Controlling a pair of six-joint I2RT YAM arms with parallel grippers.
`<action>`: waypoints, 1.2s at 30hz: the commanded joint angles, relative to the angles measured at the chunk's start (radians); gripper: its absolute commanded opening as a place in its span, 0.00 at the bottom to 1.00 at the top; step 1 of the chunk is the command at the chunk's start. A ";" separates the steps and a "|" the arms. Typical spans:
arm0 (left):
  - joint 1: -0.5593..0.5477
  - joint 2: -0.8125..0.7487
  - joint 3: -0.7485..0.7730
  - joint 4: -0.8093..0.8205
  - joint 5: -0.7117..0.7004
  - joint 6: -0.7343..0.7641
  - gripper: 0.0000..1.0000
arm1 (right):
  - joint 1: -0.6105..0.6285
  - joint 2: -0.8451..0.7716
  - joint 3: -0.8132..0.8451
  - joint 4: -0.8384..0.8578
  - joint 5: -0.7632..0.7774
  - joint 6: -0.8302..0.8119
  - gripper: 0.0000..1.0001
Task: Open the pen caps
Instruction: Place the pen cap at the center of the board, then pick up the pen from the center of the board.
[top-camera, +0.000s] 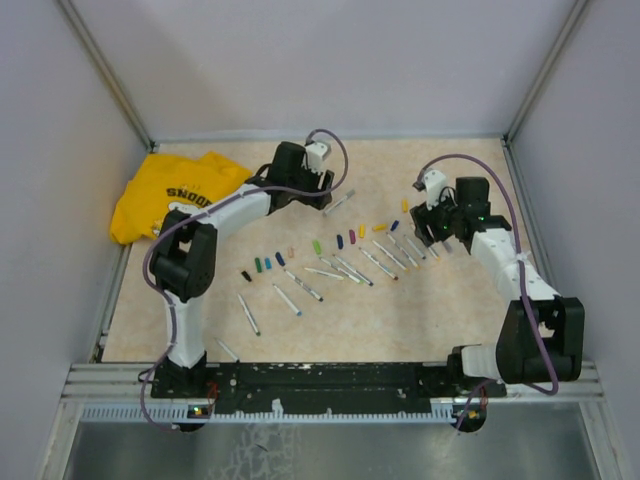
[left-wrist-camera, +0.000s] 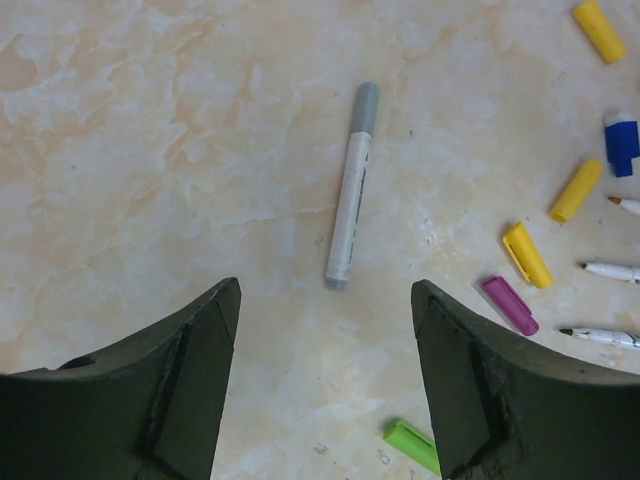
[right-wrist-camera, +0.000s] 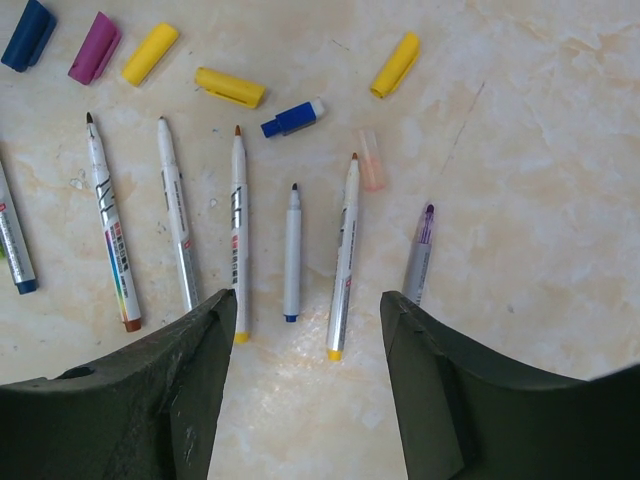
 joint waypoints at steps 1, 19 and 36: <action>0.002 0.057 0.095 -0.092 -0.039 0.051 0.74 | 0.007 -0.014 0.013 0.016 -0.023 -0.014 0.60; 0.002 0.222 0.294 -0.207 -0.068 0.107 0.76 | 0.006 -0.006 0.013 0.014 -0.026 -0.013 0.61; -0.009 0.362 0.426 -0.280 0.066 0.036 0.53 | 0.008 0.003 0.017 0.011 -0.022 -0.012 0.61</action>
